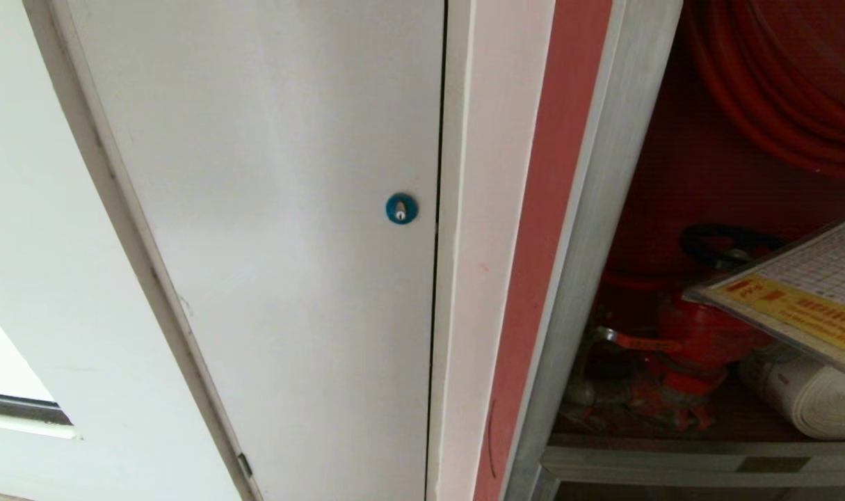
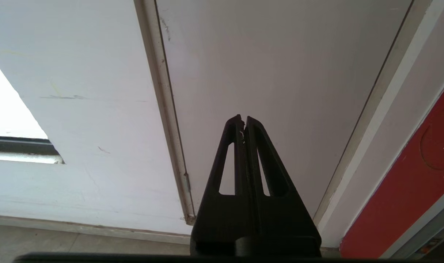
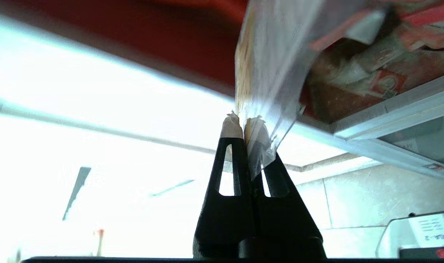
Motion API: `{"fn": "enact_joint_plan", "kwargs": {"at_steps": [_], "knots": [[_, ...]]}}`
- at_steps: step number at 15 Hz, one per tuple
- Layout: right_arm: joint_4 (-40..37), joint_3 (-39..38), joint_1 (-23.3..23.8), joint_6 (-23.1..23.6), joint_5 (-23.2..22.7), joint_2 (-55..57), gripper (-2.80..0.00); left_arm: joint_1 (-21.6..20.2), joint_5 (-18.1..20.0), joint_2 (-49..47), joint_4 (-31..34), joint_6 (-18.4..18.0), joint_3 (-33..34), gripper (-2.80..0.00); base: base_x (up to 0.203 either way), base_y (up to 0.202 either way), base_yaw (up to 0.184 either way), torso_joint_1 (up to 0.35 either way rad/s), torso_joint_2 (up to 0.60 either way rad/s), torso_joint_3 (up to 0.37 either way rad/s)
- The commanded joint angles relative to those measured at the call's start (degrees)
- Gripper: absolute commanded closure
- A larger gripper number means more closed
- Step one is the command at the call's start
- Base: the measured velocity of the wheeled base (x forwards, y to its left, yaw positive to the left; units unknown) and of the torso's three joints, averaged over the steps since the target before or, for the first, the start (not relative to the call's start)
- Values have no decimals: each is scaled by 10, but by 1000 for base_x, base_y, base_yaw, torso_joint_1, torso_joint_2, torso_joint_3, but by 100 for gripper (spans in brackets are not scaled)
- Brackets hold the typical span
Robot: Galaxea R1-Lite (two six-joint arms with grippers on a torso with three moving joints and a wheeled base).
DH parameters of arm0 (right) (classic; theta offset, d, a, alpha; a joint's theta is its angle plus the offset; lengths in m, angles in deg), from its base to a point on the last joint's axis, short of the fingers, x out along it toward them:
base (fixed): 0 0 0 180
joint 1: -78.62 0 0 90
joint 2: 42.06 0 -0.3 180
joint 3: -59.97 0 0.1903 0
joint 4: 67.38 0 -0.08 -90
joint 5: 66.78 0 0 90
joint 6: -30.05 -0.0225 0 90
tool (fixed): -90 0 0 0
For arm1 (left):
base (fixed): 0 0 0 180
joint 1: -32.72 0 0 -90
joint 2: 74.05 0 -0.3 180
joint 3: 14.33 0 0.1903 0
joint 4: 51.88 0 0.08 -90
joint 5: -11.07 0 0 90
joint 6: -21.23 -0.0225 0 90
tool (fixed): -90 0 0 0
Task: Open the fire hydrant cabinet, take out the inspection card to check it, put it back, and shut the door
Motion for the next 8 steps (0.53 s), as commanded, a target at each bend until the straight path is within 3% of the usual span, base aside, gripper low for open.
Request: {"fn": "enact_joint_plan", "kwargs": {"at_steps": [1,4,8], "knots": [[-15,4,-1,7,-23,-50,0,0,0,-1,0,0,0,0,0,0,0,0,0,0],[-97,40,-1,39,-142,-106,0,0,0,-1,-1,0,0,0,0,0,0,0,0,0],[-111,39,-1,99,-222,-133,0,0,0,-1,0,0,0,0,0,0,0,0,0,0]]}}
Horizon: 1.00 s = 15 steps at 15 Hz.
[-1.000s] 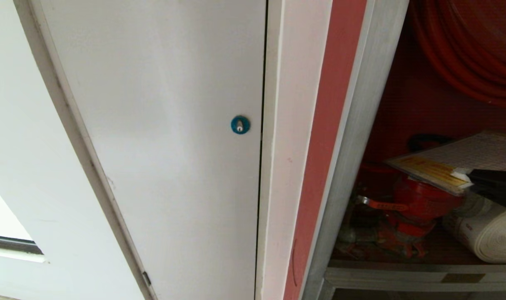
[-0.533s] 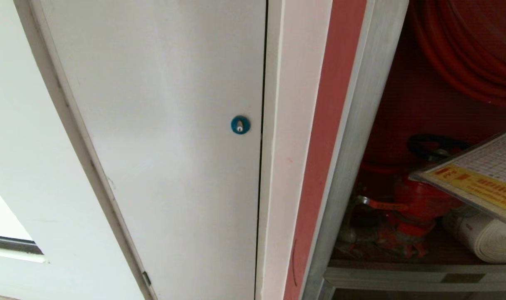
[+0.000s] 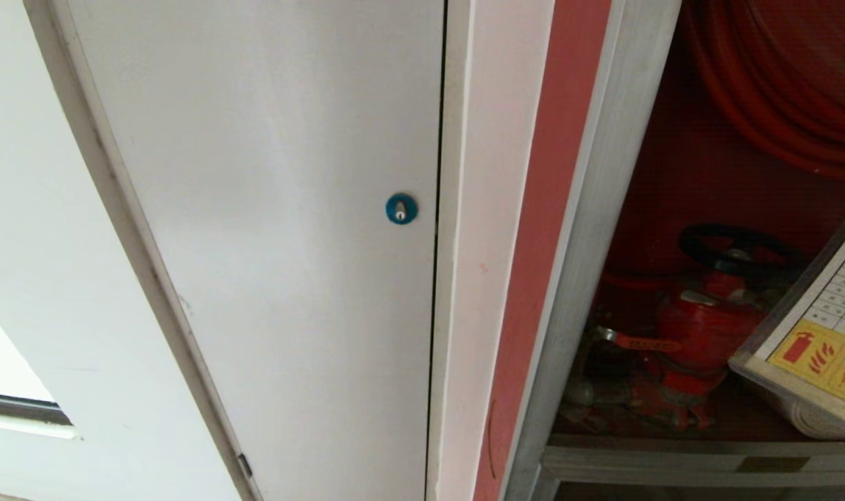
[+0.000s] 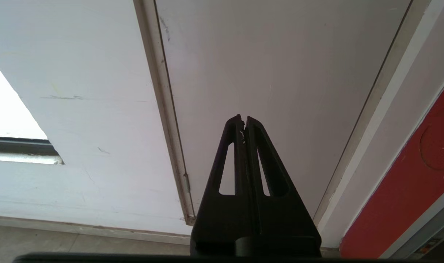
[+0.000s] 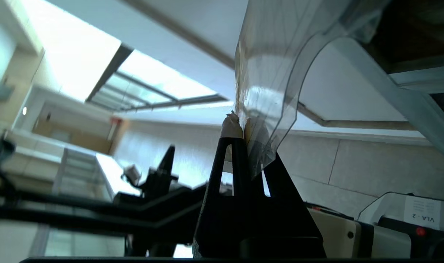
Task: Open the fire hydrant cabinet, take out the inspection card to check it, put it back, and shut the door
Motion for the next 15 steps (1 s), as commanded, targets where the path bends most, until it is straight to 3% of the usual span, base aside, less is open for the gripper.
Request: {"fn": "enact_joint_plan", "kwargs": {"at_steps": [1,5,11,15], "knots": [[-9,-1,0,17,-29,-18,0,0,0,-1,0,0,0,0,0,0,0,0,0,0],[-32,-20,0,101,-84,-23,0,0,0,-1,0,0,0,0,0,0,0,0,0,0],[-20,-86,-1,282,-176,-43,0,0,0,-1,-1,0,0,0,0,0,0,0,0,0],[-1,-114,-1,421,-221,20,0,0,0,-1,0,0,0,0,0,0,0,0,0,0]]}}
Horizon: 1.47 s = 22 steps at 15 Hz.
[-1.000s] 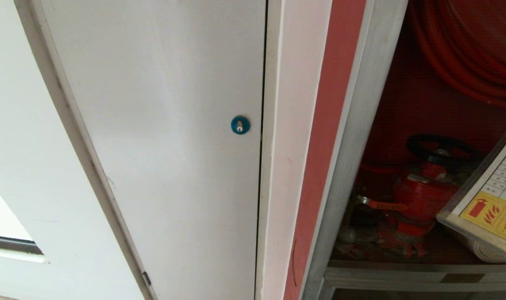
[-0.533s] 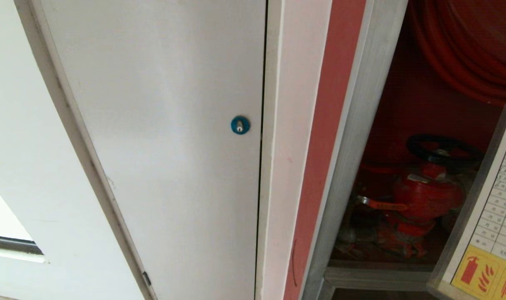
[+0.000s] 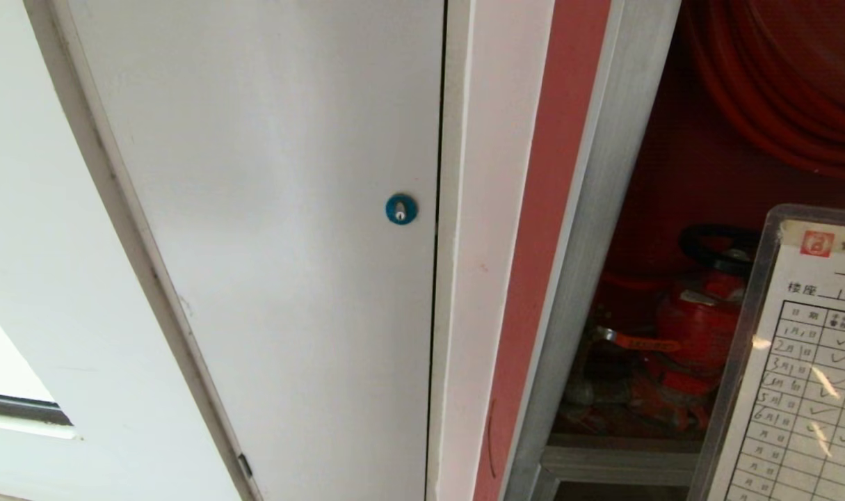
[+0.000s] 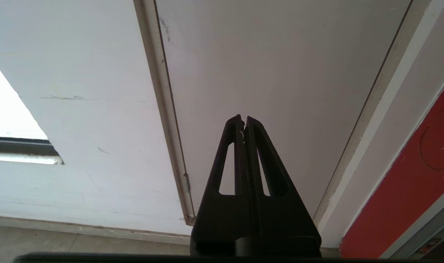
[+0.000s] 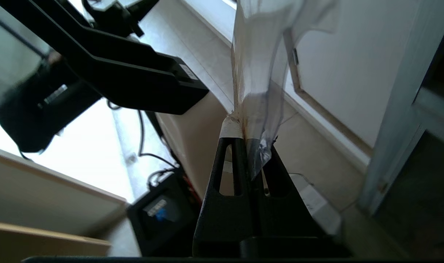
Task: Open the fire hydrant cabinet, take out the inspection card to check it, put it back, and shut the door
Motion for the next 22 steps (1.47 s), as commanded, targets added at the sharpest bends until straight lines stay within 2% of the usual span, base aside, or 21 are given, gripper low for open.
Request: {"fn": "enact_joint_plan", "kwargs": {"at_steps": [1,5,9,11,18,22], "knots": [[19,-9,0,36,-7,46,0,0,0,-1,0,0,0,0,0,0,0,0,0,0],[78,-10,0,142,-29,122,0,0,0,-1,-1,0,0,0,0,0,0,0,0,0],[89,24,0,204,-56,204,0,0,0,-1,0,0,0,0,0,0,0,0,0,0],[103,43,-15,233,-65,241,0,0,0,-1,0,0,0,0,0,0,0,0,0,0],[172,89,-95,232,-64,314,0,0,0,-1,0,0,0,0,0,0,0,0,0,0],[236,99,-125,194,-63,351,0,0,0,-1,-1,0,0,0,0,0,0,0,0,0]]}}
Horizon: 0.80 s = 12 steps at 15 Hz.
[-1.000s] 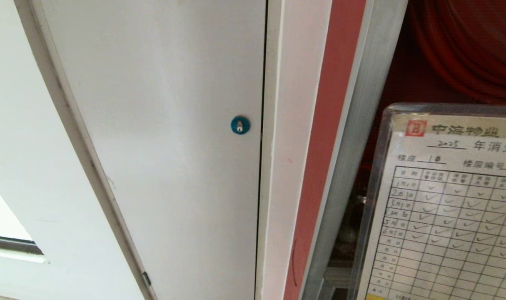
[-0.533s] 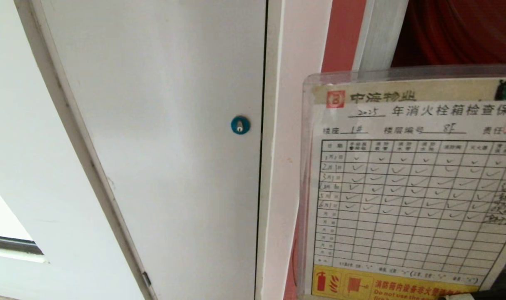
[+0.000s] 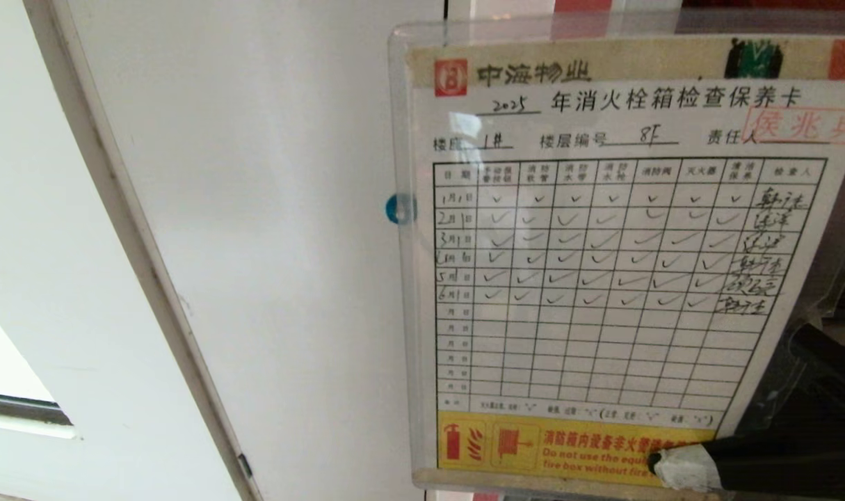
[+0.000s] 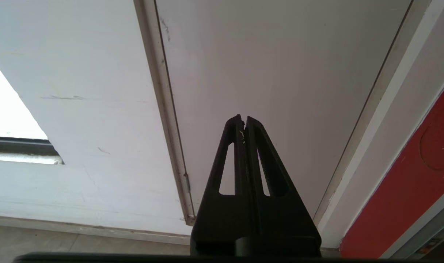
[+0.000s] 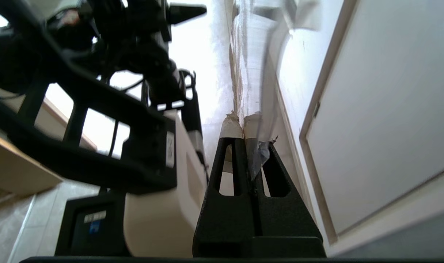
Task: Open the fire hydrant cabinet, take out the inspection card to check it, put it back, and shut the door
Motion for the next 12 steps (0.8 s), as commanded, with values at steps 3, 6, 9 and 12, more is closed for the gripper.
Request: {"fn": "enact_joint_plan", "kwargs": {"at_steps": [3,6,9,12], "knots": [[19,7,-11,-6,-2,31,0,0,0,-1,0,0,0,0,0,0,0,0,0,0],[19,14,-17,-7,-2,36,0,0,0,-1,0,0,0,0,0,0,0,0,0,0],[19,17,-20,-13,-2,47,0,0,0,-1,0,0,0,0,0,0,0,0,0,0],[28,17,-25,-27,-2,51,0,0,0,-1,0,0,0,0,0,0,0,0,0,0]]}}
